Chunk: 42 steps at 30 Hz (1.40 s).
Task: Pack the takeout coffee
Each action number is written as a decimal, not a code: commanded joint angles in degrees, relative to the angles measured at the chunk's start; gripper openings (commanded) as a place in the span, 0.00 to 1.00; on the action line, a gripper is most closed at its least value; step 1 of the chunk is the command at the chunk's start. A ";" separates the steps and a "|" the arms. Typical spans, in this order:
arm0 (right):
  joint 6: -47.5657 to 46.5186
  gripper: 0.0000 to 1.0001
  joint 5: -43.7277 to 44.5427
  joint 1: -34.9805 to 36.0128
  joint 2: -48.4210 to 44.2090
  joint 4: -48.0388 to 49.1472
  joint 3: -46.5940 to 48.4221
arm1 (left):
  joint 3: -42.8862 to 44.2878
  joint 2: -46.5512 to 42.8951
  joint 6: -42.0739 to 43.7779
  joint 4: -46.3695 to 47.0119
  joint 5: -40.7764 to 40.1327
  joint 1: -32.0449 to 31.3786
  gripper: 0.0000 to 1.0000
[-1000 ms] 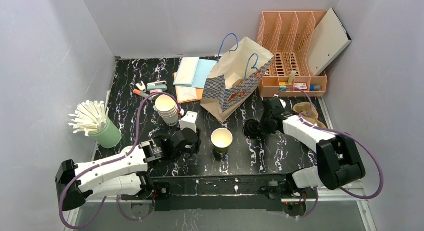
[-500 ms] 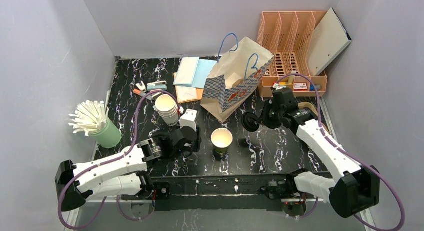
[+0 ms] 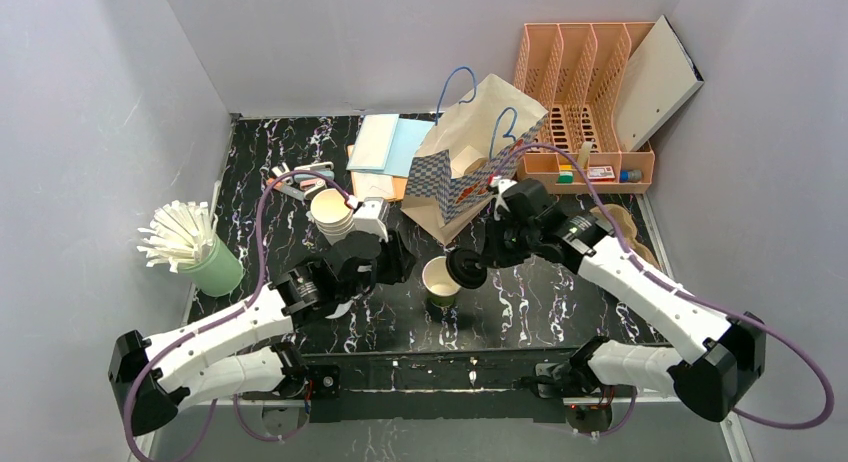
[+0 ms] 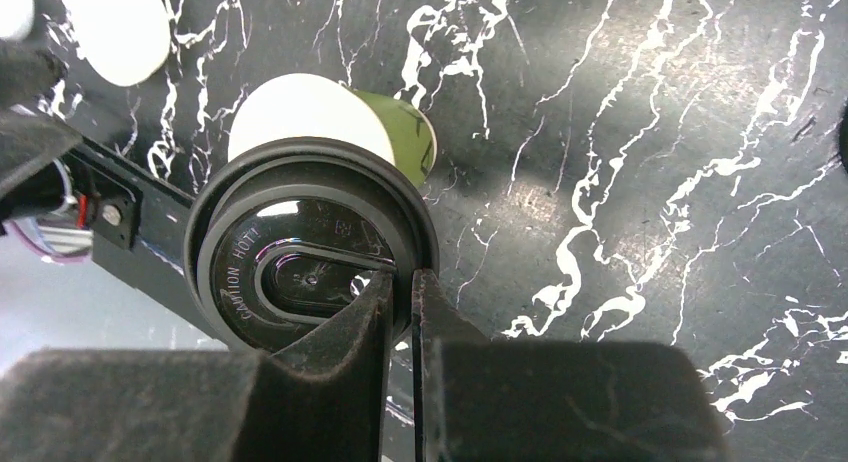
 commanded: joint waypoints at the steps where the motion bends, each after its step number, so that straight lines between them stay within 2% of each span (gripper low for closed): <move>1: 0.37 0.04 7.99 6.05 2.88 -2.51 4.61 | -1.67 0.20 -3.79 6.20 8.06 3.31 0.35; 6: 1.82 0.04 16.81 13.14 7.17 -2.79 7.02 | -4.18 -0.63 -6.00 9.11 11.82 6.07 0.35; 17: 2.85 0.05 29.71 20.60 15.85 -5.64 13.35 | -7.03 -1.77 -6.75 9.31 14.04 9.18 0.35; 38: 1.82 0.16 29.10 23.45 19.00 -4.51 14.83 | -7.40 -1.26 -5.57 8.99 15.29 10.42 0.34; 42: 1.88 0.29 29.73 23.75 18.84 -4.66 15.07 | -7.41 -1.17 -5.37 8.87 15.25 10.69 0.34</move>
